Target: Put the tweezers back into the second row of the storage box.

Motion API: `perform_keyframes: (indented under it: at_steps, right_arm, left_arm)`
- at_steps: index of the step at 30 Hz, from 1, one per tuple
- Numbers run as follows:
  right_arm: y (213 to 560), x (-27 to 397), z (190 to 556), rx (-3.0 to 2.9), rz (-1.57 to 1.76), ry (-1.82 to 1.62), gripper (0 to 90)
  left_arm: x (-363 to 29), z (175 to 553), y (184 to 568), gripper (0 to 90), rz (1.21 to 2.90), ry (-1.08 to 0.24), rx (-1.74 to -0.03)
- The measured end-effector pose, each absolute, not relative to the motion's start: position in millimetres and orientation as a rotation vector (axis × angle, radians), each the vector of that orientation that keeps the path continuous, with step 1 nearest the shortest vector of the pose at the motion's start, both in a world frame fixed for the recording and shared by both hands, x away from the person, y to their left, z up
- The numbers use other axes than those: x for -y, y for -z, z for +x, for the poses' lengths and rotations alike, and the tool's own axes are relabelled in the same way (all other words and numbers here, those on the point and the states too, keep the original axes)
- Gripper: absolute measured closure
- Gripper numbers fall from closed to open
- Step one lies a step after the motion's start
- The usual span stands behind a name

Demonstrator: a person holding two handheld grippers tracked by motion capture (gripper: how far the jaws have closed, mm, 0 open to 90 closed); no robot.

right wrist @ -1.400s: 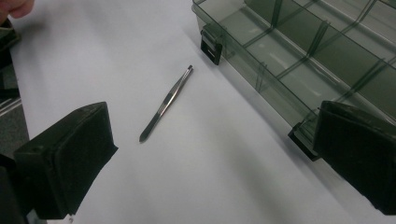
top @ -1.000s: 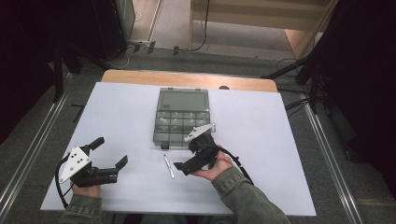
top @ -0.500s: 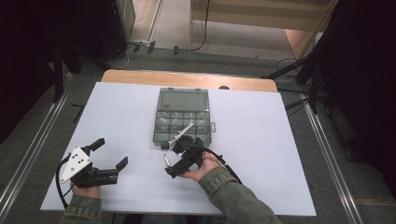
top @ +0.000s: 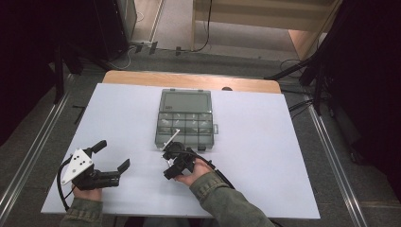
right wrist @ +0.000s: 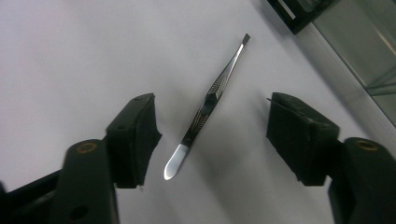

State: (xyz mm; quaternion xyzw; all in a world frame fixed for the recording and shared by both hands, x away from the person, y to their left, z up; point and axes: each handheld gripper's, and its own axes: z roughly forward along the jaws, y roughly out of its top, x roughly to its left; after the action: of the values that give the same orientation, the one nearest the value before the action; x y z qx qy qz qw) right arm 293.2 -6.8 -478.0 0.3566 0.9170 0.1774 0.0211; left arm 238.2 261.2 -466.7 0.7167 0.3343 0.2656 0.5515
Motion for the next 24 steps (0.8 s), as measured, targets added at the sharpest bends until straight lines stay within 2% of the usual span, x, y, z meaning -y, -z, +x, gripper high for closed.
perform_keyframes:
  at_steps: [2,3,7,11,18,19,24]
  right_arm:
    - [478.0,5.5,292.5,-2.836,1.086,-0.550,42.3]
    - [476.4,3.6,291.7,-2.812,1.076,-0.554,50.1]
    - [474.7,1.8,293.4,-2.802,1.089,-0.558,52.2]
    - [474.0,-0.2,296.0,-2.806,1.101,-0.537,63.3]
    - [477.1,-4.6,297.5,-2.823,1.097,-0.469,73.3]
    - [476.8,-5.2,297.7,-2.827,1.105,-0.463,79.2]
    - [476.4,-4.4,298.3,-2.838,1.089,-0.446,85.2]
  left_arm:
    - [-260.9,238.3,466.7,0.0,1.695,-0.627,-0.791]
    - [-260.4,238.4,466.9,0.0,1.698,-0.625,-0.792]
    - [-259.9,238.4,466.9,0.0,1.698,-0.626,-0.794]
    - [-260.4,238.8,467.1,0.0,1.697,-0.626,-0.797]
    - [-260.5,238.9,466.9,0.0,1.698,-0.626,-0.796]
    - [-260.2,238.9,466.9,0.0,1.699,-0.625,-0.794]
    - [-260.3,239.0,466.9,0.0,1.701,-0.624,-0.792]
